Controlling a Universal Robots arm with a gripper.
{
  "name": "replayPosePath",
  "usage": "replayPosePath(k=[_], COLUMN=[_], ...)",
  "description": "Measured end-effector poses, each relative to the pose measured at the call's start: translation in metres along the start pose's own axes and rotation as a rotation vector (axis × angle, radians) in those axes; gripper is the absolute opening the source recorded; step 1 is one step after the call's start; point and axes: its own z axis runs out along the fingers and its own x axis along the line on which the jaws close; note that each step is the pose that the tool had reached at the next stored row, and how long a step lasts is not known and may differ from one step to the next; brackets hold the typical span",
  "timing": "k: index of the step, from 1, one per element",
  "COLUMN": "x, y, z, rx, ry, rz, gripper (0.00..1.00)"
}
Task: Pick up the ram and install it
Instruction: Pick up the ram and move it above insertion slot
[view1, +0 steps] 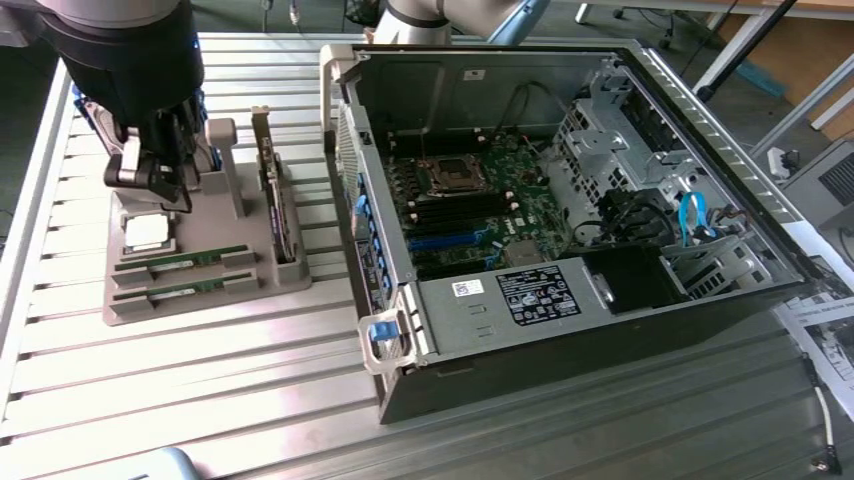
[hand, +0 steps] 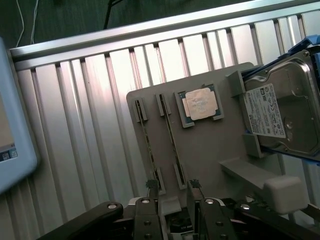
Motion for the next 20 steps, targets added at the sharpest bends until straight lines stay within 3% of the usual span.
replayPosePath(k=[20], x=[0.0002], y=[-0.0004], z=[0.0105], rx=[0.0001], ry=[-0.0001], rz=[0.000], gripper=[0.36])
